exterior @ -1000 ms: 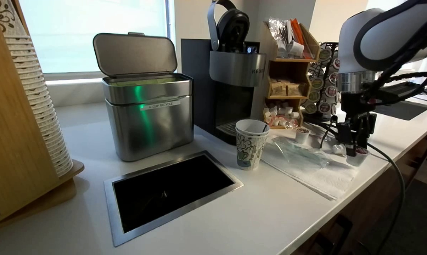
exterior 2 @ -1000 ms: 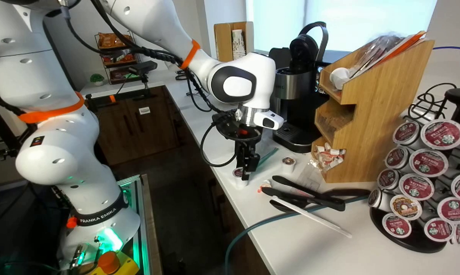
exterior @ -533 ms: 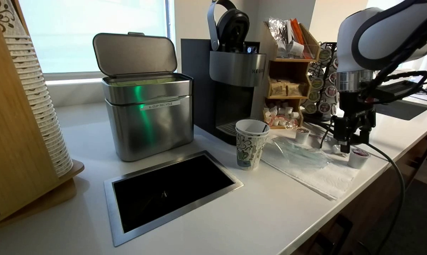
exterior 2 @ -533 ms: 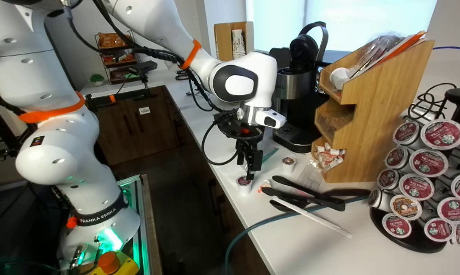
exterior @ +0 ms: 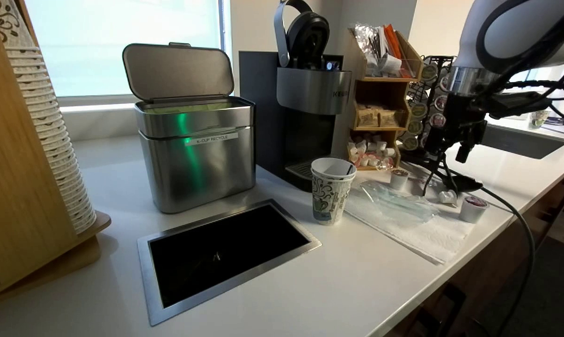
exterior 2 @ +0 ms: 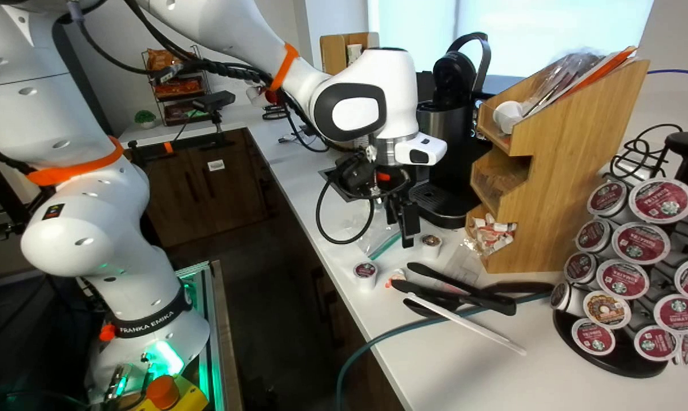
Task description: Remove one coffee pod from the stand on the right and put it on the countertop then place one coffee pod from the counter in the coffee maker chamber.
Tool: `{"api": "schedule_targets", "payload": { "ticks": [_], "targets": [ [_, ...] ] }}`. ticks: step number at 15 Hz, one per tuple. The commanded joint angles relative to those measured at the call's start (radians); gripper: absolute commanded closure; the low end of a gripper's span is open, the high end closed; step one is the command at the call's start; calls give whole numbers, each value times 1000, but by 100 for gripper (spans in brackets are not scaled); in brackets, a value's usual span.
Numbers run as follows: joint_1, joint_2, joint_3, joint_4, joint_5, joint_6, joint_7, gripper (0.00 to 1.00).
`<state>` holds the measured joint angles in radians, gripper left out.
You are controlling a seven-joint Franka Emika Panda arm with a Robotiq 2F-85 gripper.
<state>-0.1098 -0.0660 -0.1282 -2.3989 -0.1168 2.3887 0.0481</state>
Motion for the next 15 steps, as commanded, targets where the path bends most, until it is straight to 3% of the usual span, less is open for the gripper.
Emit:
{"api": "schedule_targets", "payload": {
  "ticks": [1, 4, 5, 9, 15],
  "targets": [
    [-3, -6, 4, 7, 70, 4, -47, 0],
    [7, -20, 5, 15, 158, 4, -119, 0],
    [6, 6, 11, 29, 158, 36, -47, 0],
    [13, 65, 24, 76, 164, 64, 49, 0],
    [11, 151, 25, 178, 158, -8, 124, 0]
  ]
}}
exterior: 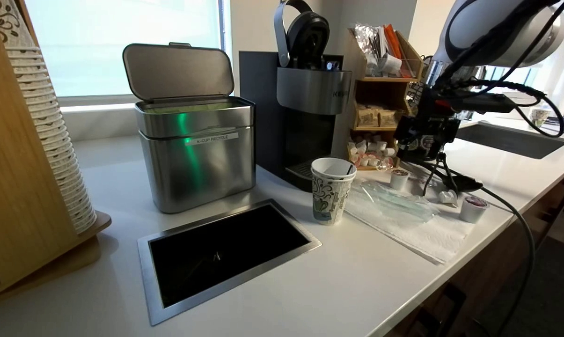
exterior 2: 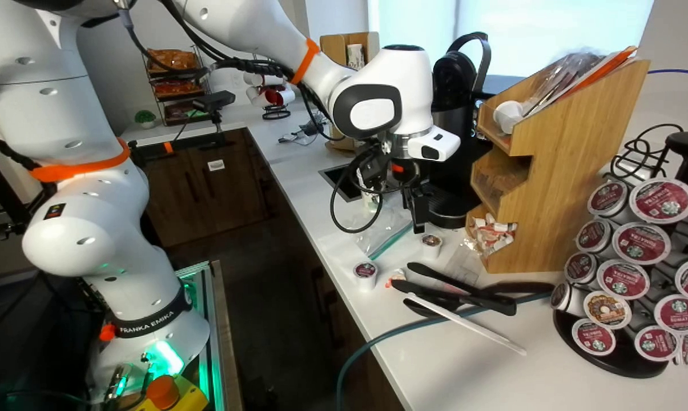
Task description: Remove one coffee pod from the stand on the right and put it on the countertop then place one coffee pod from the counter in the coffee maker chamber.
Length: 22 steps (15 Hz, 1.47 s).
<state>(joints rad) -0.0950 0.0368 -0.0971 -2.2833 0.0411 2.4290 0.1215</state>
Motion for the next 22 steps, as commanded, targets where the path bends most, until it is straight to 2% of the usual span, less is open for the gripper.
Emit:
{"api": "schedule_targets", "payload": {
  "ticks": [1, 6, 14, 22],
  "targets": [
    [0, 14, -2, 16, 0, -7, 15, 0],
    [-1, 50, -5, 48, -11, -4, 23, 0],
    [7, 81, -1, 7, -50, 188, -20, 0],
    [13, 137, -4, 22, -61, 146, -4, 0]
  ]
}}
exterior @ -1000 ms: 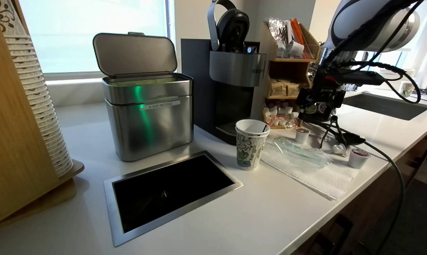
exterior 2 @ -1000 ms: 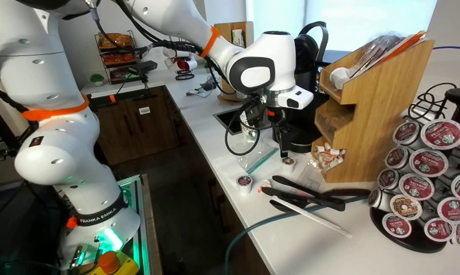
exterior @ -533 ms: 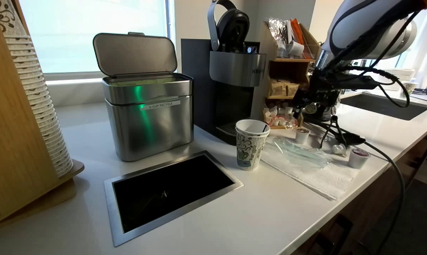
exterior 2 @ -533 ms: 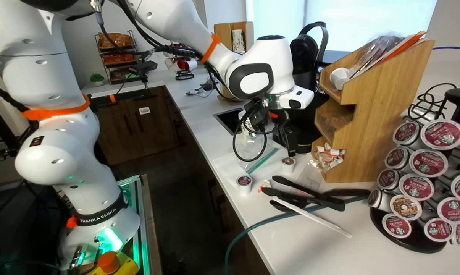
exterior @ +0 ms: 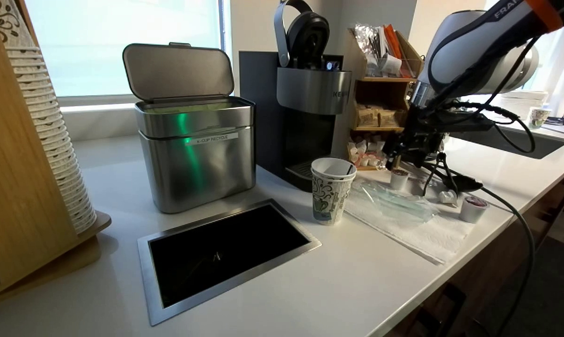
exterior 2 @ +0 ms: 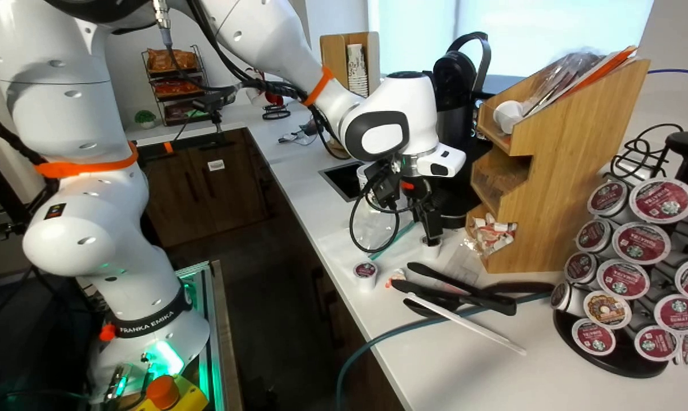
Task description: Remove one coffee pod from the stand on the right and put it on the countertop then place one coffee pod from the counter in the coffee maker chamber.
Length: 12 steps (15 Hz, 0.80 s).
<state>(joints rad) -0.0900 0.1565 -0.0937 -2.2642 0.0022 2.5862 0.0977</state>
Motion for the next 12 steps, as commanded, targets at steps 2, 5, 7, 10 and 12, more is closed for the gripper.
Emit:
{"api": "schedule_targets", "payload": {
  "ticks": [2, 5, 7, 10, 12],
  "targets": [
    [11, 31, -11, 9, -32, -7, 38, 0],
    [4, 24, -9, 5, -15, -3, 34, 0],
    [5, 25, -14, 5, -23, -3, 55, 0],
    [7, 54, -14, 32, -22, -4, 67, 0],
    [4, 67, -9, 45, -6, 1, 55, 0]
  ]
}}
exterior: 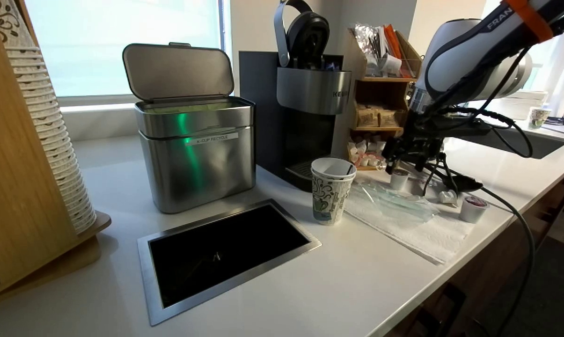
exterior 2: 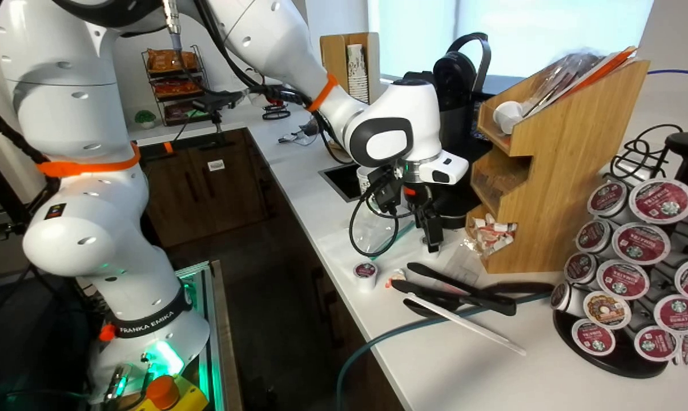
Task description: Remove one coffee pod from the stand on the right and put it on the countertop then place one coffee pod from the counter in the coffee maker chamber.
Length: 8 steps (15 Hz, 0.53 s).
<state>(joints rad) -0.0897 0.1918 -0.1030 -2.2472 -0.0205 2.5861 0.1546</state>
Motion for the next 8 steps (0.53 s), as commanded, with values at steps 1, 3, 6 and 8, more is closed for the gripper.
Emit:
{"api": "schedule_targets", "payload": {
  "ticks": [1, 3, 6, 8],
  "targets": [
    [4, 37, 2, 33, 21, 1, -2, 1],
    [4, 49, 4, 46, 24, 0, -3, 6],
    [3, 65, 6, 63, 33, 4, -1, 26],
    [4, 73, 6, 73, 36, 3, 0, 48]
  ]
}}
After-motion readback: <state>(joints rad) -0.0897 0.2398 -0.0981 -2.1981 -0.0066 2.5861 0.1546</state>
